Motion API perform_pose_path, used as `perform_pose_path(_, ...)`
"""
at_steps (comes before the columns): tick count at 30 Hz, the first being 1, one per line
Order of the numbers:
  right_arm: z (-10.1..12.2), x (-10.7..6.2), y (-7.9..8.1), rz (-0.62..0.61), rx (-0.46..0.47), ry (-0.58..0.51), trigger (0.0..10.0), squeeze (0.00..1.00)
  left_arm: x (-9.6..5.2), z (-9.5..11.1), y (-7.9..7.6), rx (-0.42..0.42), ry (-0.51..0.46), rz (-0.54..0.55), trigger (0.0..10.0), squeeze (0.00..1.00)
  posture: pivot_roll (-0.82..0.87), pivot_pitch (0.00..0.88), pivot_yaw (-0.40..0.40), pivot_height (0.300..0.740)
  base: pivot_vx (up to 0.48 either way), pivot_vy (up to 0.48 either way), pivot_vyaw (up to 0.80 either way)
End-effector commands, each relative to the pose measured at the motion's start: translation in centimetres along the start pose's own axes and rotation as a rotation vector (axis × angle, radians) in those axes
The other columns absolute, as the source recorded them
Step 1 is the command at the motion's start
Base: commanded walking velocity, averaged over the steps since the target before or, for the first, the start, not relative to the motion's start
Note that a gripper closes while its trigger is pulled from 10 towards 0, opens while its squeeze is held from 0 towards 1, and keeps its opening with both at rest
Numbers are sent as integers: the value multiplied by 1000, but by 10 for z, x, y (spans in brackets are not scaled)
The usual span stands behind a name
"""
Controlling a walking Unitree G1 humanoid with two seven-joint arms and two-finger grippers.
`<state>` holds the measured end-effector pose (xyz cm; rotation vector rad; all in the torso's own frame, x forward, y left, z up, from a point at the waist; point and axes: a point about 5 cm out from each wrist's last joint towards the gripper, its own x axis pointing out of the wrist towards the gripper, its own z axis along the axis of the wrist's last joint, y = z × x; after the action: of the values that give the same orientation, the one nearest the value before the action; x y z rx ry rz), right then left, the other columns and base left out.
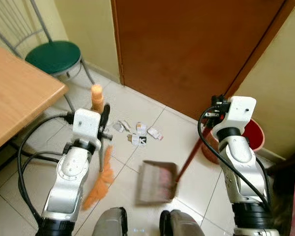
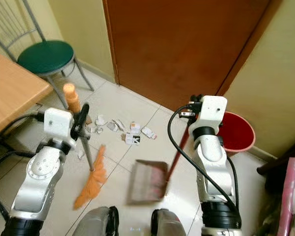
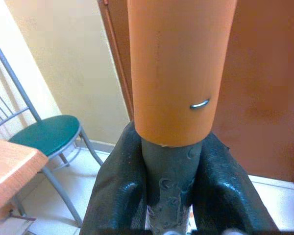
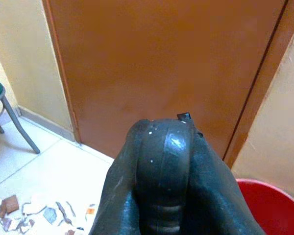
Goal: Sweep floor
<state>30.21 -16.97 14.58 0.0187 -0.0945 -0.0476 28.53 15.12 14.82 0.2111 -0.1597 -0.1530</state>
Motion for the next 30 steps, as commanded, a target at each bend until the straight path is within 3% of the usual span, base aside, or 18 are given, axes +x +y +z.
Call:
perform_pose_path(1, 8, 1, 5, 8, 9, -49, 10000, 0, 1, 9, 9, 43, -50, 29, 10000, 0, 29, 227, 2, 740, 0, 0, 0)
perform_pose_path(9, -3, -6, -6, -68, 36, -22, 10000, 0, -13, -1, 22, 107, -31, 39, 10000, 0, 31, 178, 19, 740, 0, 0, 0)
perform_pose_path(19, -7, -8, -8, -79, 31, -20, 10000, 0, -34, -15, 16, 163, -44, 34, 10000, 0, 18, 84, -2, 740, 0, 0, 0)
perform_pose_path(24, -11, -5, -8, -75, 24, -11, 10000, 0, -34, -25, 18, 189, -34, -47, 10000, 0, 26, 68, -21, 740, 0, 0, 0)
perform_pose_path(30, -12, -5, -4, -55, 18, -3, 10000, 0, -31, -24, 25, 212, -41, -39, 10000, 0, 26, 69, -31, 740, 0, 0, 0)
